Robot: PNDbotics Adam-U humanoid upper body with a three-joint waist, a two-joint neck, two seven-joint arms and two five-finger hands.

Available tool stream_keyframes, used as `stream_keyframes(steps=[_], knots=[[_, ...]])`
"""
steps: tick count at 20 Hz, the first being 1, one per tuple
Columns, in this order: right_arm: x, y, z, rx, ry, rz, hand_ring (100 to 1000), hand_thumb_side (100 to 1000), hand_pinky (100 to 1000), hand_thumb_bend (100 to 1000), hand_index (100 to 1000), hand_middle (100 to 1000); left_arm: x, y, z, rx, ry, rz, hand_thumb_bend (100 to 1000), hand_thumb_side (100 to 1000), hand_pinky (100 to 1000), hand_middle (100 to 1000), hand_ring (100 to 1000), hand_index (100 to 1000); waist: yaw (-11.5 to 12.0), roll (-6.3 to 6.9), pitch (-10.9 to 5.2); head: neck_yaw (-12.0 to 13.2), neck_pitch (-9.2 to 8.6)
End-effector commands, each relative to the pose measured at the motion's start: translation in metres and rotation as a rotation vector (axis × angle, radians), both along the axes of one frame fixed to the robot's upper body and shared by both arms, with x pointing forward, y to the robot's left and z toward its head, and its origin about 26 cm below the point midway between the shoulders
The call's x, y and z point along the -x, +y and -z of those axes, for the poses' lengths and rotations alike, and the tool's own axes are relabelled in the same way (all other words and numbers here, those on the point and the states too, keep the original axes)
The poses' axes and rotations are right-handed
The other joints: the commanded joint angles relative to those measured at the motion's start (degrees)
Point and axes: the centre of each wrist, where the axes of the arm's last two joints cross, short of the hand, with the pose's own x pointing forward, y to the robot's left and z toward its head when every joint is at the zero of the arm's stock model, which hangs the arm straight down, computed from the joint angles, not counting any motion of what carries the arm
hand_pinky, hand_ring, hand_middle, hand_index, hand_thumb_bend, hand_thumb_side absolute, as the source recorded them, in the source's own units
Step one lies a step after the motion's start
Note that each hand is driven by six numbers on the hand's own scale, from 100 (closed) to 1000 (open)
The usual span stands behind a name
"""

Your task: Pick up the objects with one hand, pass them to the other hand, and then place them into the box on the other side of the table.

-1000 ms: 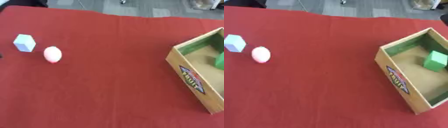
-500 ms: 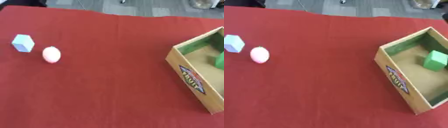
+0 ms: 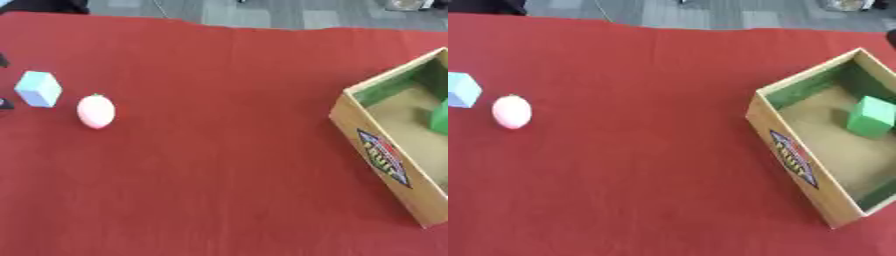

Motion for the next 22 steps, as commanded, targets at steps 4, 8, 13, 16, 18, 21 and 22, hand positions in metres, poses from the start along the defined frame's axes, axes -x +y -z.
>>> stream_keyframes(steps=[4,8,13,16,18,21,22], knots=[[0.003,-0.004,-0.012,0.028,-0.030,0.026,816,204,806,478,836,735,0.001,-0.003,-0.029,-0.023,0.034,-0.011,718,100,898,756,817,732,-0.4,1.04,0.32,0.2,-1.22],[0.003,-0.005,-0.010,0.024,-0.028,0.034,815,208,806,477,834,733,0.000,-0.006,-0.039,-0.034,0.070,-0.023,719,100,898,756,817,730,-0.7,1.13,0.62,1.5,-1.55],[0.002,-0.007,-0.007,0.017,-0.022,0.043,815,211,806,476,832,732,-0.001,-0.012,-0.050,-0.046,0.120,-0.030,698,100,897,755,817,725,-1.1,1.12,0.95,2.4,-1.92],[0.002,-0.007,-0.006,0.016,-0.019,0.045,815,214,805,477,831,731,0.000,-0.014,-0.056,-0.056,0.146,-0.043,701,100,897,758,819,728,-1.3,1.06,1.16,2.4,-2.08],[0.002,-0.008,-0.006,0.015,-0.018,0.048,815,216,804,477,831,731,0.000,-0.015,-0.059,-0.063,0.147,-0.054,699,100,895,756,817,725,-1.4,1.01,1.30,2.5,-2.16],[0.002,-0.008,-0.004,0.013,-0.015,0.051,814,219,804,477,830,730,0.000,-0.016,-0.059,-0.079,0.141,-0.070,711,100,897,760,819,732,-1.5,0.95,1.53,2.7,-2.43],[0.002,-0.008,-0.004,0.013,-0.014,0.051,814,220,804,477,830,730,0.000,-0.016,-0.059,-0.085,0.135,-0.074,717,100,896,760,819,733,-1.5,0.92,1.59,2.8,-2.50]])
